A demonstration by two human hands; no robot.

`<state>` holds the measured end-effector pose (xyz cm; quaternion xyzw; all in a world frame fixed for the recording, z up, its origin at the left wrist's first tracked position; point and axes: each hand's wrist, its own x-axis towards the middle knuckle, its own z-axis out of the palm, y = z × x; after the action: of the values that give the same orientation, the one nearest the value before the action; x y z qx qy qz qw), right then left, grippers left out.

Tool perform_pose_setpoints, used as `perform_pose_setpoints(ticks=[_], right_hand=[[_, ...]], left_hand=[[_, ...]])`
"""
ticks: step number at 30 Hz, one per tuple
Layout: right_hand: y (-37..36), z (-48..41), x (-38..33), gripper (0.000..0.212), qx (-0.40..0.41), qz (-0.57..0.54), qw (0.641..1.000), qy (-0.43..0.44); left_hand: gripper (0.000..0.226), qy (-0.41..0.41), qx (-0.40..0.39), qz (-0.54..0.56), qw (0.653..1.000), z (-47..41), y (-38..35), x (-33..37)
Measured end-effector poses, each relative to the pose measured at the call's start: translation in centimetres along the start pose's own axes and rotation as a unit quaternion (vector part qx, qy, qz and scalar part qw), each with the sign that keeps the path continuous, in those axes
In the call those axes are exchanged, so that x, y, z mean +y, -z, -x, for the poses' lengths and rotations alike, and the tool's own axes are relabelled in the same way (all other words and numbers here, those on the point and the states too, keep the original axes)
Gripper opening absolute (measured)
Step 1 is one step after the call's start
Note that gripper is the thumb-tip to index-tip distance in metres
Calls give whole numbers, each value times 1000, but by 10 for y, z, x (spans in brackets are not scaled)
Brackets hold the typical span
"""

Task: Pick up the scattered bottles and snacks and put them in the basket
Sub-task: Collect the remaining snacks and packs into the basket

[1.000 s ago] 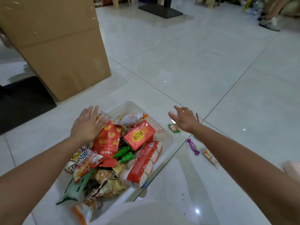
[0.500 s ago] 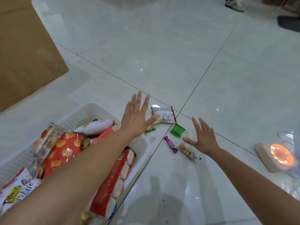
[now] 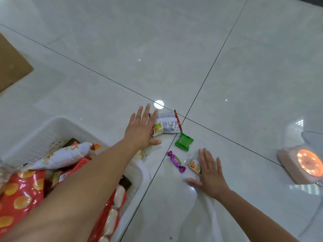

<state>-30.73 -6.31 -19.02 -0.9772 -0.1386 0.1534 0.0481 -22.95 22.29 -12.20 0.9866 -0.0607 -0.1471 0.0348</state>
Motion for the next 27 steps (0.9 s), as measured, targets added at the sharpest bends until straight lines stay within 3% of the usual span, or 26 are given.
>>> perform_pose_setpoints(ticks=[5, 9, 15, 21, 27], right_hand=[[-2, -2, 0, 86, -23, 22, 999, 0], [0, -3, 2, 84, 4, 36, 999, 9], [4, 6, 15, 76, 115, 32, 993, -22], [0, 18, 27, 61, 122, 75, 990, 12], [3, 23, 24, 56, 123, 80, 989, 1]], left_hand=[[93, -58, -91, -44, 993, -6, -22, 6], [85, -53, -33, -25, 998, -9, -21, 11], [85, -65, -16, -45, 997, -12, -21, 15], [77, -48, 29, -26, 998, -22, -24, 25], [71, -22, 0, 3, 1000, -26, -30, 20]])
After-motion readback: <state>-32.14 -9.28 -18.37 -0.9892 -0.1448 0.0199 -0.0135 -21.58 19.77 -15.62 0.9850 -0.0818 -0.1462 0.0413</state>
